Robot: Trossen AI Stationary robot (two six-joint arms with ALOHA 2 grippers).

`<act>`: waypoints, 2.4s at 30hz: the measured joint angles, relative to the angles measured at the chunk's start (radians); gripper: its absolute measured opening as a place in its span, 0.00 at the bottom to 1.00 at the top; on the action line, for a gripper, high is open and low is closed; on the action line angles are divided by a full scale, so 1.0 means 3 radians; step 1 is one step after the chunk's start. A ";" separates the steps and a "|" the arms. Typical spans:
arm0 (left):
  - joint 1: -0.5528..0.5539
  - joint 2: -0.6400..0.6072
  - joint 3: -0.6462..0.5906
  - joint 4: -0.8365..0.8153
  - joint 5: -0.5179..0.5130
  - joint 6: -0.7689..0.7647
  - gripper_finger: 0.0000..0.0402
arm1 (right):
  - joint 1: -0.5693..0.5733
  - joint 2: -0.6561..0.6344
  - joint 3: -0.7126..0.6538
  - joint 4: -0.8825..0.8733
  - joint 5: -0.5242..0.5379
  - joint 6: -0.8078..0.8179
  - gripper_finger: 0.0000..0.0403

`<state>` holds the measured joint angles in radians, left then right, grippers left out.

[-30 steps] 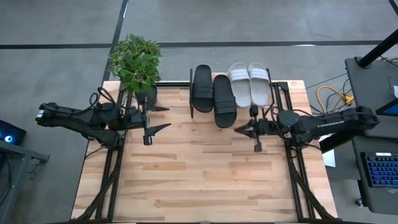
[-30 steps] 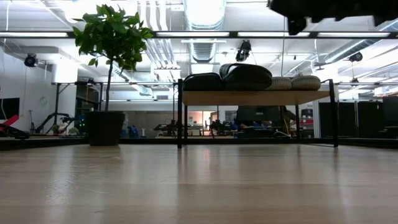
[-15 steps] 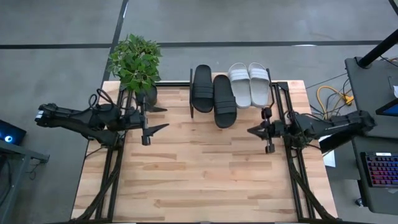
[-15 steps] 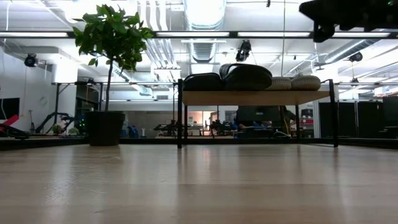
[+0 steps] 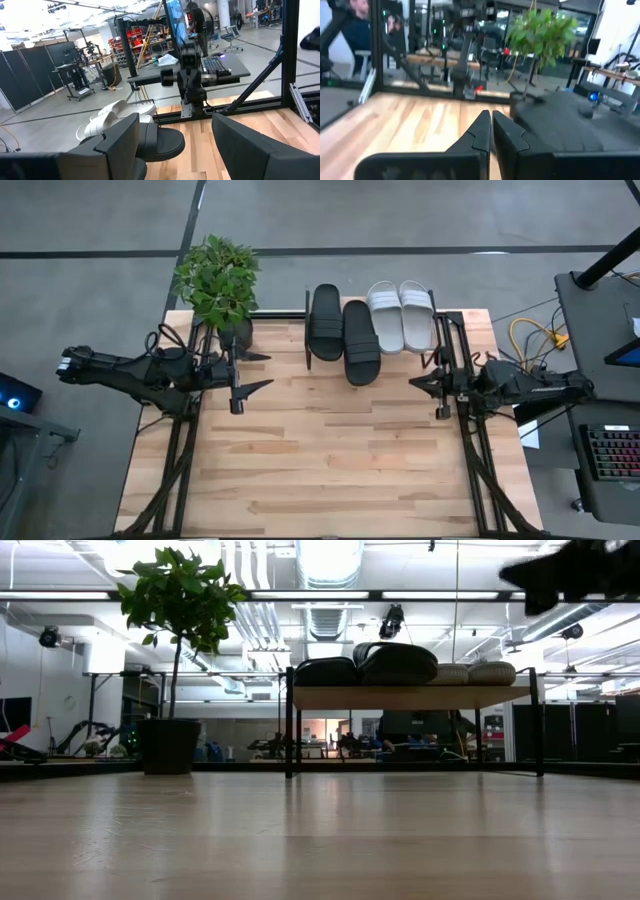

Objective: Pick and place slides into the shelf
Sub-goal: Return to Home Position

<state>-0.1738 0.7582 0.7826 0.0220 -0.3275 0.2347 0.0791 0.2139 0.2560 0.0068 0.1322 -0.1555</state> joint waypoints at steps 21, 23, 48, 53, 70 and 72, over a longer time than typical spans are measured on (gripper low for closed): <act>-0.0017 0.0430 -0.0060 0.0169 0.0167 -0.0237 0.58 | -0.0150 -0.0711 -0.0749 0.0110 -0.0060 0.0220 0.02; -0.0017 0.0629 -0.0116 0.0392 0.0167 -0.0214 0.58 | -0.0150 -0.0686 -0.0752 0.0122 -0.0013 0.0241 0.02; 0.0395 0.0288 -0.1138 0.1103 0.0415 -0.0047 0.03 | -0.0151 -0.0680 -0.0750 0.0117 0.0100 0.0430 0.02; 0.0967 0.0431 -0.1221 0.1522 0.0964 -0.0015 0.00 | -0.0150 -0.0683 -0.0750 0.0118 0.0177 0.0458 0.02; 0.1227 -0.0959 -0.1792 0.0739 0.1234 -0.0070 0.00 | -0.0150 -0.0680 -0.0748 0.0115 0.0177 0.0543 0.02; 0.1227 -0.1140 -0.1935 0.0729 0.1218 -0.0127 0.00 | -0.0150 -0.0680 -0.0748 0.0115 0.0177 0.0538 0.02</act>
<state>0.1944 0.4161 0.2022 0.2406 0.0379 0.1967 0.0341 0.0097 0.0315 0.0414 0.1852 0.0059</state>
